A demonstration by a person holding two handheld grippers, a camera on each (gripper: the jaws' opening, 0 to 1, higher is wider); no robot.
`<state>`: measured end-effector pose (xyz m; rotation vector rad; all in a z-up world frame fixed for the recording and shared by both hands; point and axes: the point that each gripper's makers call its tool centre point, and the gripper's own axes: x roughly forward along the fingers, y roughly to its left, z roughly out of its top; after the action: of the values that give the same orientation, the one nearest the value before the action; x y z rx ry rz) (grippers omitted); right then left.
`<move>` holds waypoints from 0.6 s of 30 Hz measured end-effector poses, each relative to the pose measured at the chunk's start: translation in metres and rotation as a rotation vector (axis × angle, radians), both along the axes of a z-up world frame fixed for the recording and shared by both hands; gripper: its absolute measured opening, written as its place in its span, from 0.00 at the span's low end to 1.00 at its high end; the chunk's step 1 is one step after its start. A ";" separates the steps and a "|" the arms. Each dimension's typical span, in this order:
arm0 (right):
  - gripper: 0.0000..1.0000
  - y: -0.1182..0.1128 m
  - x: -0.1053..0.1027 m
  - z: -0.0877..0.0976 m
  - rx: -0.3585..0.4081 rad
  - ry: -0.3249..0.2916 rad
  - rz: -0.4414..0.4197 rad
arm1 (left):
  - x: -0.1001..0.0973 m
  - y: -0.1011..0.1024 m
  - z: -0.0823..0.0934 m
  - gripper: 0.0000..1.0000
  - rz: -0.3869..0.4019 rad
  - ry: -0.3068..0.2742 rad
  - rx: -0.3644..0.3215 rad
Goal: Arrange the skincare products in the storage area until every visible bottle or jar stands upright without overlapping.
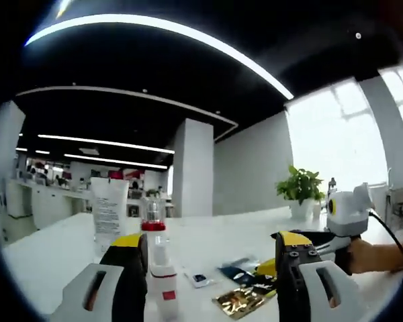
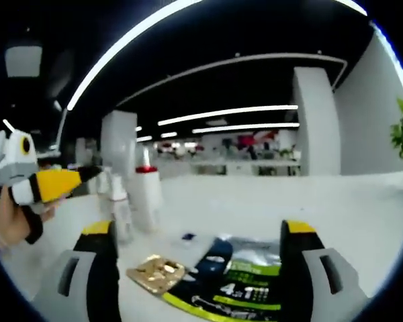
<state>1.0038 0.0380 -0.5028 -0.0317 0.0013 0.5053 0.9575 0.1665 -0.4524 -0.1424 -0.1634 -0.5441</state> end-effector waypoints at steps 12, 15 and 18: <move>1.00 -0.011 -0.022 0.030 0.119 -0.053 0.001 | -0.013 0.021 0.033 0.81 0.068 -0.136 -0.098; 1.00 -0.007 -0.031 0.021 0.087 0.009 0.042 | -0.015 0.019 0.022 0.81 0.078 -0.085 -0.027; 1.00 -0.005 -0.041 0.025 0.065 0.012 0.078 | -0.019 0.025 0.002 0.77 0.096 0.033 0.121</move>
<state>0.9630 0.0328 -0.4776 0.0352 -0.0051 0.5832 0.9386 0.1912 -0.4505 -0.0253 -0.1044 -0.4540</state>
